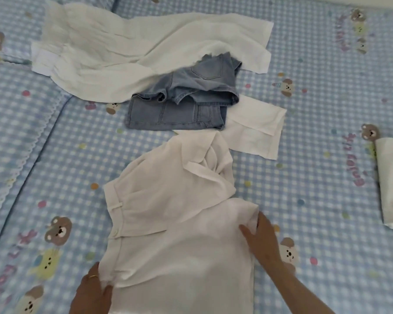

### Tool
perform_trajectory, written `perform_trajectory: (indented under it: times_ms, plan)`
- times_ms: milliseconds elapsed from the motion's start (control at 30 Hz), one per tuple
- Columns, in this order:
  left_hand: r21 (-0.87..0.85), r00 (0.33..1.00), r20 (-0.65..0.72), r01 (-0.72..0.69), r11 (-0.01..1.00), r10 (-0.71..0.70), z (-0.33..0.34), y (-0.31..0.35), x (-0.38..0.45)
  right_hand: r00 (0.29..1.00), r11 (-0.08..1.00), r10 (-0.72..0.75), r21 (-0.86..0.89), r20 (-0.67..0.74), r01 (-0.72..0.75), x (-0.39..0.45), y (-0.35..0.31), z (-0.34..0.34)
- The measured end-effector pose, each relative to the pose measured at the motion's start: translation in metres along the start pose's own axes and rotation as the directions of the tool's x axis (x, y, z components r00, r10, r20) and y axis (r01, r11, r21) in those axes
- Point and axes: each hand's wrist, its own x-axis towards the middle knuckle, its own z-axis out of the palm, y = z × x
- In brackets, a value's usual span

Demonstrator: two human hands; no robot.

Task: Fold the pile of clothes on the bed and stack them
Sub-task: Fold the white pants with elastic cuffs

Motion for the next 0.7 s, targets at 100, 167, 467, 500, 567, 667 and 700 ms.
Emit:
perform_trajectory:
  times_ms: [100,167,467,500,567,667,700]
  plan:
    - [0.181,0.982,-0.172,-0.049,0.982,0.08,0.003,0.029,0.003,0.999,0.998,0.032,0.051,0.018,-0.033,-0.023,0.022,0.018]
    - [0.24,0.962,-0.18,-0.158,0.958,0.204,0.0,0.06,0.008,0.991,0.991,0.125,0.062,-0.05,-0.122,-0.024,0.036,0.012]
    - [0.174,0.846,-0.369,-0.344,0.923,0.385,-0.06,0.172,0.118,0.869,0.909,-0.397,-0.26,-0.296,0.326,0.036,-0.074,-0.012]
    - [0.193,0.859,-0.347,-0.328,0.925,0.377,-0.066,0.176,0.134,0.85,0.844,-0.49,-0.347,-0.194,0.408,0.05,-0.102,0.003]
    - [0.269,0.895,-0.238,-0.312,0.911,0.376,-0.075,0.176,0.159,0.847,0.736,-0.53,-0.478,0.032,0.479,0.077,-0.14,0.033]
    - [0.398,0.917,-0.113,-0.311,0.863,0.382,-0.083,0.169,0.181,0.83,0.582,-0.549,-0.671,0.094,0.46,0.113,-0.15,0.05]
    - [0.456,0.907,-0.11,-0.317,0.831,0.406,-0.084,0.166,0.185,0.859,0.633,-0.511,-0.658,0.04,0.407,0.123,-0.145,0.047]
